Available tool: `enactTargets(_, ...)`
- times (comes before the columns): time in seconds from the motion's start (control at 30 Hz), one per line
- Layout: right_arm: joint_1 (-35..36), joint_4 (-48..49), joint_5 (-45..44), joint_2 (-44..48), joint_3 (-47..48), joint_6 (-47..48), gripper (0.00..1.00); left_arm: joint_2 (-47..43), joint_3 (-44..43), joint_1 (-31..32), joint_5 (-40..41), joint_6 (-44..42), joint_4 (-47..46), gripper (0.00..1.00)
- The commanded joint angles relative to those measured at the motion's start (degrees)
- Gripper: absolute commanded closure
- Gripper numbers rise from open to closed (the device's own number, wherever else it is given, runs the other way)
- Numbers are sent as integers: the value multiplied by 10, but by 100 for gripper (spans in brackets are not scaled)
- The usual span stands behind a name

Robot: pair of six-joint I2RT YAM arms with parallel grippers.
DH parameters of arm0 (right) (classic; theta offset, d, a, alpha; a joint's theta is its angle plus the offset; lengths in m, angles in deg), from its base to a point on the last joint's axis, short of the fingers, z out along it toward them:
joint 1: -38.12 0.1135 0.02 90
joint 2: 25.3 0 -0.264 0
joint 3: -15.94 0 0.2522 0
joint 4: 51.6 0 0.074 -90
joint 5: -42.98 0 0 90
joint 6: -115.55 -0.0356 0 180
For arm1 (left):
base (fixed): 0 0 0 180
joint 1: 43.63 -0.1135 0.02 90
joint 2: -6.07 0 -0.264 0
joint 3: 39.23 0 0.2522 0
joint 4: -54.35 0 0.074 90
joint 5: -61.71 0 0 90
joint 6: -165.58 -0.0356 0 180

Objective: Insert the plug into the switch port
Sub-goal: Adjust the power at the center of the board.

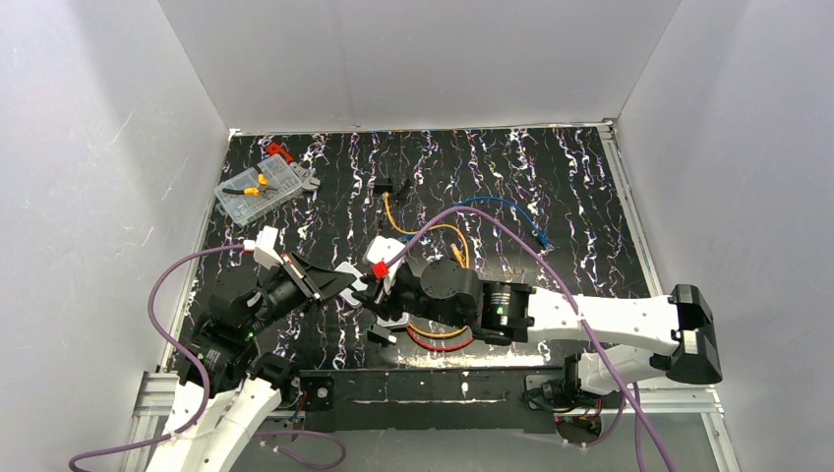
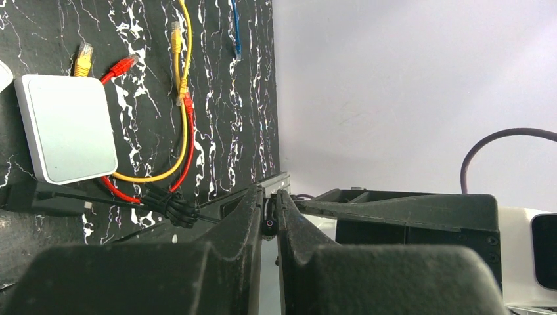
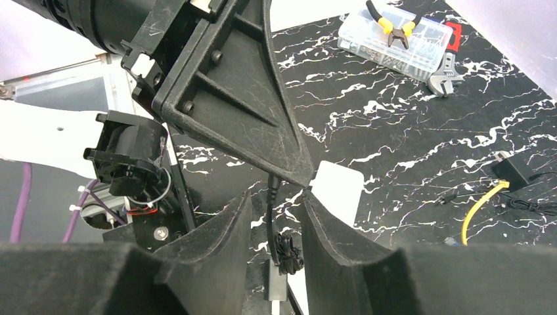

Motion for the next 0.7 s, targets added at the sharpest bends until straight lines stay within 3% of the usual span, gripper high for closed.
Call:
enactTargets(0.0,1,22,-14,-11,35,-23,61,1,4,0,6,15,-4,100)
enactTargets(0.67,-17,-11,-9,-48,69,-63,70,0,4,0,12,18,-4,100)
